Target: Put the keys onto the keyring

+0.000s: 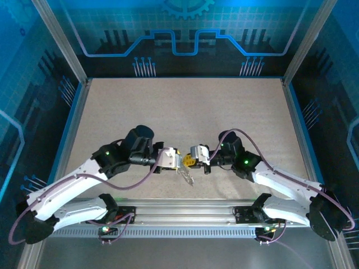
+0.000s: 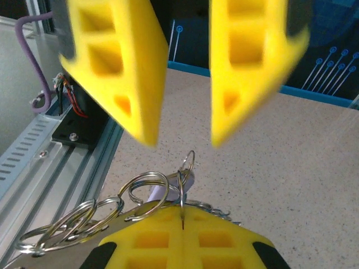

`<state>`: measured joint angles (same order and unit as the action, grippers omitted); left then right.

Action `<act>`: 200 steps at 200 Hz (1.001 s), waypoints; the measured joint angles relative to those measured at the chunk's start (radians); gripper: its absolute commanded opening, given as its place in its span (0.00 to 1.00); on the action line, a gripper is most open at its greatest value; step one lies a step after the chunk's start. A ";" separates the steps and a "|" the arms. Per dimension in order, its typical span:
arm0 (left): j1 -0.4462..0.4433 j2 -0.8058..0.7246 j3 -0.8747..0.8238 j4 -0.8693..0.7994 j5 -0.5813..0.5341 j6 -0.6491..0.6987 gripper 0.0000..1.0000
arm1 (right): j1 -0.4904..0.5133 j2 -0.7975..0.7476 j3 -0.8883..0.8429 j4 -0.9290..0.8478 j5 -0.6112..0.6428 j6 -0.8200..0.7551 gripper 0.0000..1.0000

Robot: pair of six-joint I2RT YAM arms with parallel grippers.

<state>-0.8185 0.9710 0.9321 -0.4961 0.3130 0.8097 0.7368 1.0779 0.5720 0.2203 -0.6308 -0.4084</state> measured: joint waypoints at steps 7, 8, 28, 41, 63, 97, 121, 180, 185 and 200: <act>0.000 -0.028 -0.019 0.015 -0.001 -0.006 0.32 | 0.000 -0.002 -0.014 0.032 0.001 0.020 0.00; 0.000 -0.031 -0.021 0.017 -0.001 -0.007 0.32 | 0.000 -0.002 -0.016 0.035 0.002 0.023 0.00; 0.000 -0.106 -0.084 0.062 -0.003 -0.027 0.33 | 0.000 -0.010 -0.039 0.109 0.003 0.066 0.00; 0.000 -0.141 -0.119 0.086 -0.006 -0.046 0.34 | 0.000 -0.018 -0.044 0.143 0.003 0.080 0.00; -0.001 -0.161 -0.158 0.129 -0.008 -0.079 0.36 | 0.000 -0.033 -0.050 0.191 0.003 0.095 0.00; -0.001 -0.135 -0.169 0.195 -0.018 -0.105 0.36 | 0.004 -0.036 -0.051 0.214 0.003 0.095 0.00; -0.001 -0.127 -0.169 0.223 -0.038 -0.105 0.37 | 0.005 -0.036 -0.051 0.214 0.003 0.094 0.00; -0.001 -0.156 -0.169 0.240 -0.065 -0.100 0.27 | 0.011 -0.036 -0.051 0.215 0.003 0.089 0.00; -0.001 -0.156 -0.169 0.240 -0.062 -0.100 0.27 | 0.011 -0.036 -0.051 0.215 0.003 0.087 0.00; -0.001 -0.155 -0.169 0.237 -0.055 -0.101 0.27 | 0.011 -0.036 -0.051 0.215 0.003 0.087 0.00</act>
<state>-0.8196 0.8162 0.7635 -0.2592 0.2584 0.7082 0.7475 1.0416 0.5209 0.4351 -0.6281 -0.3218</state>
